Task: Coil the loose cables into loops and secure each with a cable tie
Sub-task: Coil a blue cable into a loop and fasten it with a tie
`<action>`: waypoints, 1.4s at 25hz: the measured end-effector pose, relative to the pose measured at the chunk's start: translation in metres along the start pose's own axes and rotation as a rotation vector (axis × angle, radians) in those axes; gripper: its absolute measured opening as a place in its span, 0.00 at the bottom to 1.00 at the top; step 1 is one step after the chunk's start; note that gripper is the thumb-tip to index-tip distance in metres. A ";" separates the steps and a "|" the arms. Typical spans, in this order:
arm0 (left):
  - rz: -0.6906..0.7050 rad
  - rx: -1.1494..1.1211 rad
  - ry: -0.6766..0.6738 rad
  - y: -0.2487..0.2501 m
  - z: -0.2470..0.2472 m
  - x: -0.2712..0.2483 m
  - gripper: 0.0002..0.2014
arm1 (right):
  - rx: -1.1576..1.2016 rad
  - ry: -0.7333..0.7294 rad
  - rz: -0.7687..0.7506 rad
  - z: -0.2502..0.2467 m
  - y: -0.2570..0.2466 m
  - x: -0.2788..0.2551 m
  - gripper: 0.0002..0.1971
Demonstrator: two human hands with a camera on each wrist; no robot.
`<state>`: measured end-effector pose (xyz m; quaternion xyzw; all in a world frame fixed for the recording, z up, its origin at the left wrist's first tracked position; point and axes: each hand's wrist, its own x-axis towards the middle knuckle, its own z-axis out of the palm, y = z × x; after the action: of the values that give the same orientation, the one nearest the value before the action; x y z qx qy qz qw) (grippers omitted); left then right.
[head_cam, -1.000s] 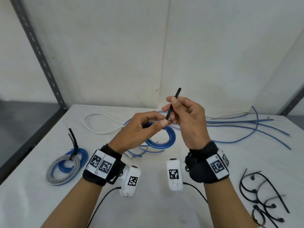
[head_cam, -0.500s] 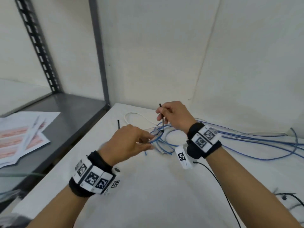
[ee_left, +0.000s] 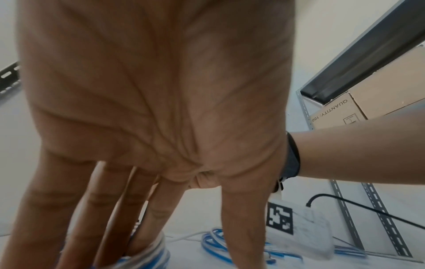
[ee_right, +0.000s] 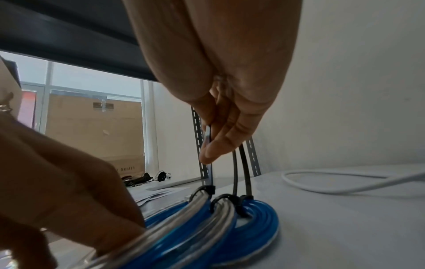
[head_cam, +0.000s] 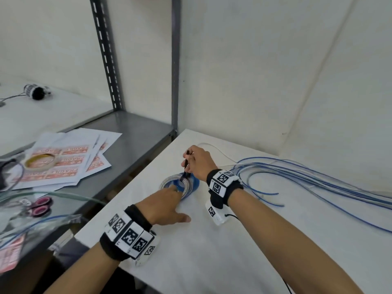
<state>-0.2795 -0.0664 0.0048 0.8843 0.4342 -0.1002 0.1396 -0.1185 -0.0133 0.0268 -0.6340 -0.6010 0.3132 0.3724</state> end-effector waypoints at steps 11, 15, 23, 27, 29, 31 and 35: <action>0.138 -0.163 0.285 0.063 -0.030 0.069 0.21 | -0.230 0.137 0.062 -0.099 0.040 -0.014 0.16; 0.155 -0.252 0.284 0.101 -0.022 0.120 0.16 | -0.732 -0.005 0.301 -0.157 0.095 -0.035 0.13; -0.096 -0.048 0.196 0.108 -0.023 0.177 0.14 | -0.730 -0.207 0.313 -0.178 0.132 -0.067 0.09; -0.126 -0.086 0.226 0.107 -0.024 0.183 0.13 | -0.734 -0.201 0.306 -0.178 0.134 -0.069 0.07; -0.129 -0.196 0.267 0.103 -0.033 0.184 0.15 | -0.727 -0.187 0.296 -0.180 0.135 -0.070 0.07; -0.098 -0.358 0.327 0.098 -0.047 0.182 0.15 | -0.729 -0.184 0.277 -0.183 0.135 -0.072 0.07; 0.065 -0.600 0.514 0.113 -0.073 0.168 0.05 | -0.641 0.144 0.296 -0.189 0.127 -0.071 0.17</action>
<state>-0.0838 0.0160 0.0417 0.8138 0.4369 0.2600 0.2815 0.1022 -0.1016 0.0148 -0.8192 -0.5427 0.1138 0.1464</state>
